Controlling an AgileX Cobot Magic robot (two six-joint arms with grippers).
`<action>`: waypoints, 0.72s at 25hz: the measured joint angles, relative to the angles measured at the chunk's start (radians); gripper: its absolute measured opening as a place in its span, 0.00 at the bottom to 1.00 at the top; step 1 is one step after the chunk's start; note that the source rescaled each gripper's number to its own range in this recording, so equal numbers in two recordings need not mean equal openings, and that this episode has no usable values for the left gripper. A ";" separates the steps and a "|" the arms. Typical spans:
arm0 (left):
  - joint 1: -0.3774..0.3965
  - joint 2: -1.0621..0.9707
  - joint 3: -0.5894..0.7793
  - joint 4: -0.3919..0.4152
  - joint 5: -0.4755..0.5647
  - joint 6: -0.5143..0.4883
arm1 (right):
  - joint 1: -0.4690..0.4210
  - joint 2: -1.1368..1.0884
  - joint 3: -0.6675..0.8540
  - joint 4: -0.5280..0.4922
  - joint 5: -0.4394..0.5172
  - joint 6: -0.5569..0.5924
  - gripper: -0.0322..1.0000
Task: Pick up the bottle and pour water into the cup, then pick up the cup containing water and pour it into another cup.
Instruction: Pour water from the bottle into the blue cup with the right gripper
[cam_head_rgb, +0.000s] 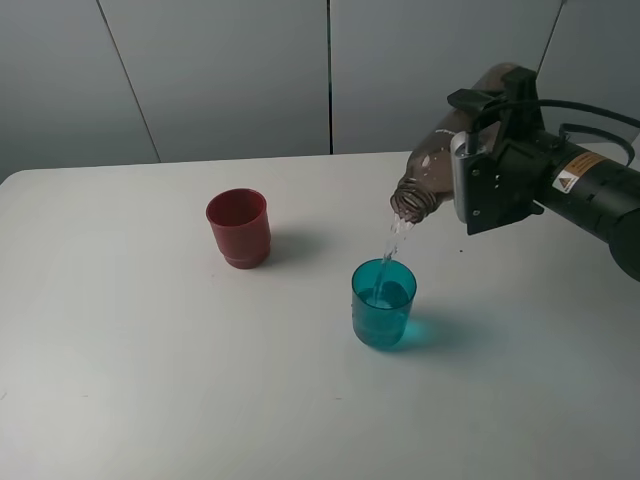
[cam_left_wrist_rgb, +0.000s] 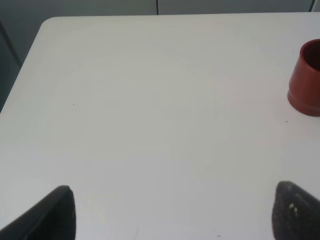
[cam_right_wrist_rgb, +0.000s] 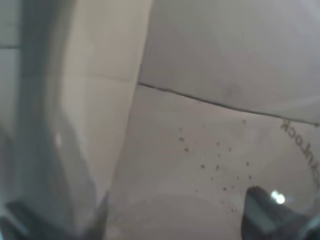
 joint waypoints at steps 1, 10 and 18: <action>0.000 0.000 0.000 0.000 0.000 0.000 | 0.000 0.000 0.000 0.000 -0.002 -0.005 0.03; 0.000 0.000 0.000 0.000 0.000 0.006 | 0.000 0.000 0.000 0.000 -0.022 -0.041 0.03; 0.000 0.000 0.000 0.000 0.000 0.004 | 0.000 0.000 0.000 -0.002 -0.024 -0.058 0.03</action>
